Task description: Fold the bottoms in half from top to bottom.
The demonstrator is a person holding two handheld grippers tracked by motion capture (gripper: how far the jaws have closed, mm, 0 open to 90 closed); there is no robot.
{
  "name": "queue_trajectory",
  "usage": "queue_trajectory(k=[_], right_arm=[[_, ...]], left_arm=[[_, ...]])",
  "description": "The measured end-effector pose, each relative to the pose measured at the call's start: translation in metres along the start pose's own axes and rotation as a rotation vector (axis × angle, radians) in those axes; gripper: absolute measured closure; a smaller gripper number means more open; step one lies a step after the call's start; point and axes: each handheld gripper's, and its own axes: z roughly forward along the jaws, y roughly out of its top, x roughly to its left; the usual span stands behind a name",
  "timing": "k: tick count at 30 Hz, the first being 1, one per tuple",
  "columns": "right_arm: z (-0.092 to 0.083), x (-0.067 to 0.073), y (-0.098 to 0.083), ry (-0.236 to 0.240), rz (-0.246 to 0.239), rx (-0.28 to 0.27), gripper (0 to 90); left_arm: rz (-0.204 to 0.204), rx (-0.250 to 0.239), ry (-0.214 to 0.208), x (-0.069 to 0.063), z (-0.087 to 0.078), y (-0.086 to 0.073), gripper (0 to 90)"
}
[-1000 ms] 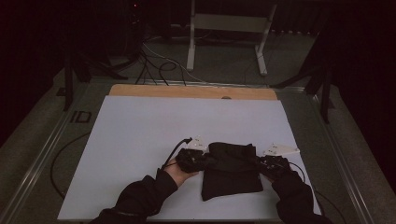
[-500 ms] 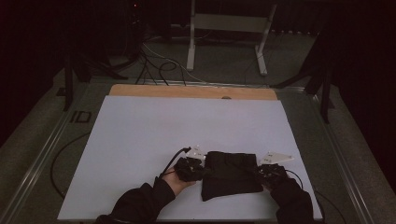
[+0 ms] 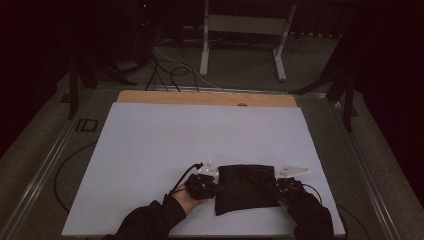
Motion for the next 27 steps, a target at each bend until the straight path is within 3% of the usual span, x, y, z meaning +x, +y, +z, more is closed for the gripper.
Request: queue_trajectory(k=[5,15,20,27], right_arm=[[0.001,0.001,0.0,-0.007,-0.018,0.002,81.3],[0.001,0.002,0.0,-0.011,-0.023,0.002,78.0],[0.001,0.0,0.001,0.008,0.014,0.001,65.8],[-0.01,-0.001,0.006,-0.004,0.014,-0.03,46.4]], left_arm=[[0.018,0.006,0.021,0.001,0.003,-0.002,87.3],[0.016,0.011,0.014,0.004,0.004,-0.004,83.1],[0.01,0.009,0.004,0.005,0.002,-0.007,73.0],[0.021,-0.007,-0.005,0.002,-0.008,-0.002,56.1]])
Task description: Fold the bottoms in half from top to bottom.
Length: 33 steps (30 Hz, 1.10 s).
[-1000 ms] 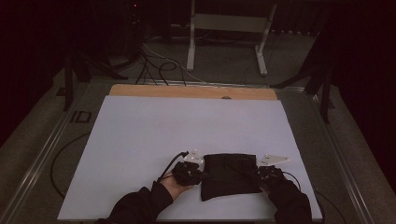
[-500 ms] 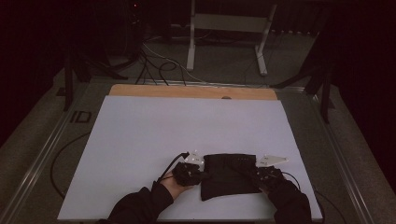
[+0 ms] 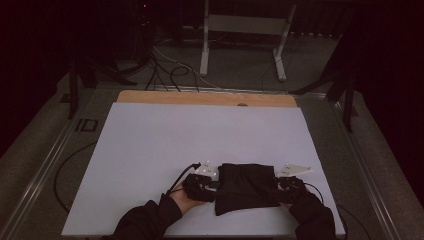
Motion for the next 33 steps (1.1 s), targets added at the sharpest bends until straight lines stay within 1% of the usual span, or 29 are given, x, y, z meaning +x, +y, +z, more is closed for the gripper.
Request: queue_trajectory(k=[1,2,5,7,8,9,10,11,12,13,15,16,17,19,20,21,22,23,24,25,26,28,29,30,31,32,33], right_arm=[[0.0,0.0,0.0,0.0,0.0,0.0,46.4],[-0.002,-0.001,0.001,-0.001,0.004,-0.008,44.6],[-0.01,-0.003,0.004,-0.026,0.011,-0.031,44.6],[-0.016,-0.004,0.007,-0.048,0.009,-0.043,47.3],[-0.017,-0.005,0.009,-0.059,0.003,-0.052,47.8],[-0.021,-0.005,0.014,-0.077,-0.009,-0.058,55.0],[-0.021,-0.005,0.014,-0.077,-0.009,-0.058,55.0],[-0.023,-0.005,0.02,-0.093,-0.036,-0.061,60.4],[-0.023,-0.005,0.02,-0.093,-0.036,-0.061,60.4],[-0.024,-0.005,0.022,-0.107,-0.055,-0.056,66.3],[-0.025,-0.005,0.028,-0.122,-0.081,-0.064,69.6],[-0.024,-0.006,0.034,-0.126,-0.096,-0.065,73.9],[-0.023,-0.007,0.036,-0.134,-0.109,-0.066,75.7],[-0.02,-0.01,0.04,-0.139,-0.114,-0.058,81.9],[-0.02,-0.01,0.04,-0.139,-0.114,-0.058,81.9],[-0.017,-0.012,0.042,-0.144,-0.118,-0.059,83.5],[-0.013,-0.016,0.044,-0.148,-0.119,-0.05,88.8],[-0.013,-0.016,0.044,-0.148,-0.119,-0.05,88.8],[-0.008,-0.022,0.046,-0.154,-0.11,-0.044,89.5],[-0.008,-0.022,0.046,-0.154,-0.11,-0.044,89.5],[-0.005,-0.026,0.046,-0.154,-0.11,-0.037,89.6],[0.001,-0.032,0.046,-0.153,-0.099,-0.023,89.7],[0.008,-0.037,0.045,-0.152,-0.087,-0.006,89.7],[0.012,-0.04,0.044,-0.146,-0.083,0.002,89.7],[0.012,-0.04,0.044,-0.146,-0.083,0.002,89.7],[0.018,-0.042,0.041,-0.141,-0.068,0.02,89.7],[0.018,-0.042,0.041,-0.141,-0.068,0.02,89.7]], left_arm=[[0.002,-0.008,-0.001,0.0,-0.003,0.001,54.3],[0.004,-0.018,-0.007,0.0,-0.006,0.003,54.3],[0.009,-0.057,-0.009,-0.002,-0.018,0.009,51.1],[0.015,-0.086,0.002,-0.003,-0.027,0.013,50.3],[0.021,-0.097,0.013,-0.003,-0.031,0.015,50.3],[0.027,-0.104,0.025,-0.003,-0.035,0.018,51.6],[0.041,-0.113,0.045,-0.003,-0.038,0.02,51.6],[0.05,-0.12,0.072,-0.003,-0.041,0.022,56.7],[0.054,-0.123,0.094,-0.002,-0.043,0.025,56.7],[0.053,-0.126,0.104,0.0,-0.045,0.028,60.5],[0.044,-0.128,0.138,0.005,-0.045,0.032,65.2],[0.03,-0.132,0.153,0.011,-0.044,0.035,70.7],[0.03,-0.132,0.153,0.011,-0.044,0.035,73.6],[0.016,-0.115,0.173,0.016,-0.04,0.037,78.7],[0.01,-0.11,0.177,0.018,-0.037,0.037,78.7],[-0.001,-0.103,0.182,0.02,-0.034,0.038,80.6],[-0.005,-0.092,0.188,0.023,-0.031,0.038,84.8],[-0.01,-0.082,0.186,0.025,-0.027,0.038,84.8],[-0.016,-0.068,0.188,0.027,-0.023,0.038,87.7],[-0.02,-0.059,0.19,0.029,-0.02,0.038,87.7],[-0.027,-0.051,0.188,0.031,-0.016,0.037,88.7],[-0.055,-0.04,0.174,0.037,-0.01,0.035,89.1],[-0.069,-0.037,0.171,0.039,-0.007,0.034,89.2],[-0.083,-0.034,0.16,0.041,-0.004,0.034,89.2],[-0.089,-0.033,0.151,0.042,-0.001,0.033,89.2],[-0.087,-0.028,0.144,0.043,0.002,0.032,89.3],[-0.085,-0.026,0.135,0.043,0.005,0.032,89.3]])
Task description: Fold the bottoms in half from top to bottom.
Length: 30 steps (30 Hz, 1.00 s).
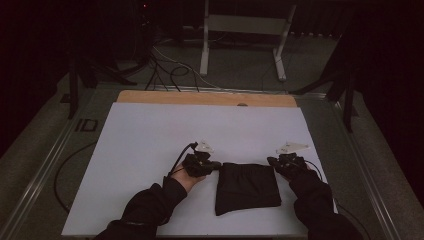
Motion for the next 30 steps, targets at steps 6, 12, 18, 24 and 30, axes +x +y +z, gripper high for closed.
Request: queue_trajectory(k=[6,12,18,24,30], right_arm=[[0.015,-0.001,-0.013,0.011,0.024,0.071,89.8],[0.013,-0.001,-0.012,0.043,0.038,0.056,89.8],[0.005,0.005,-0.012,0.09,0.047,0.032,89.8],[-0.006,0.015,-0.015,0.128,0.053,0.007,89.8],[-0.022,0.032,-0.02,0.176,0.049,-0.02,89.7]], left_arm=[[-0.014,0.008,-0.034,0.003,0.012,-0.002,89.3],[-0.012,-0.003,-0.062,-0.001,0.012,0.001,89.3],[0.023,-0.013,-0.1,-0.011,0.007,0.0,89.3],[0.051,-0.021,-0.152,-0.022,0.001,-0.004,89.3],[0.07,-0.024,-0.186,-0.031,-0.006,-0.01,89.3]])
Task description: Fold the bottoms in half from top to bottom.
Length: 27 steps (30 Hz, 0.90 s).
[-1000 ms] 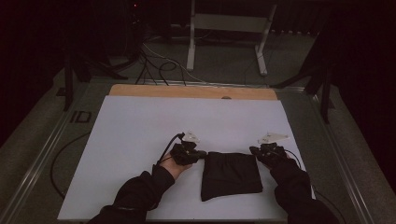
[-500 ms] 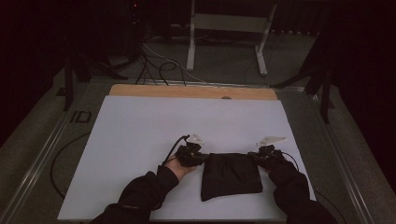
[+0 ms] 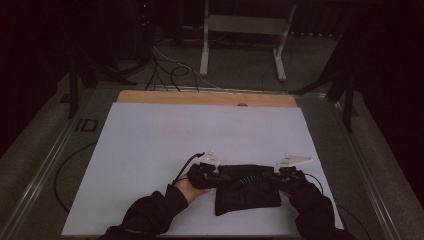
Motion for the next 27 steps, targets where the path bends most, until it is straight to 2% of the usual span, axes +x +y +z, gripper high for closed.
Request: queue_trajectory(k=[4,8,10,13,16,18,21,27], right_arm=[[-0.007,0.009,-0.004,0.014,-0.01,-0.004,89.7],[-0.016,0.019,-0.011,0.046,-0.014,-0.01,89.7],[-0.021,0.023,-0.014,0.034,-0.012,-0.016,89.7],[-0.026,0.019,-0.015,0.01,0.002,-0.047,88.3],[-0.024,0.016,-0.015,0.015,0.026,-0.054,89.3],[-0.021,0.017,-0.015,0.028,0.019,-0.039,89.4],[-0.018,0.021,-0.016,0.034,-0.017,-0.013,89.5],[-0.014,0.026,-0.02,0.064,-0.024,0.03,89.6]], left_arm=[[0.02,0.011,-0.032,-0.009,-0.002,-0.004,89.2],[0.057,0.02,-0.068,-0.02,-0.003,-0.008,89.3],[0.062,0.019,-0.084,-0.025,-0.004,-0.009,89.2],[0.096,0.021,-0.093,-0.031,-0.002,-0.009,89.1],[0.1,0.026,-0.1,-0.033,0.001,-0.008,89.0],[0.105,0.031,-0.102,-0.035,0.003,-0.009,87.7],[0.105,0.038,-0.109,-0.036,0.006,-0.011,87.7],[0.126,0.073,-0.113,-0.038,0.011,-0.016,86.7]])
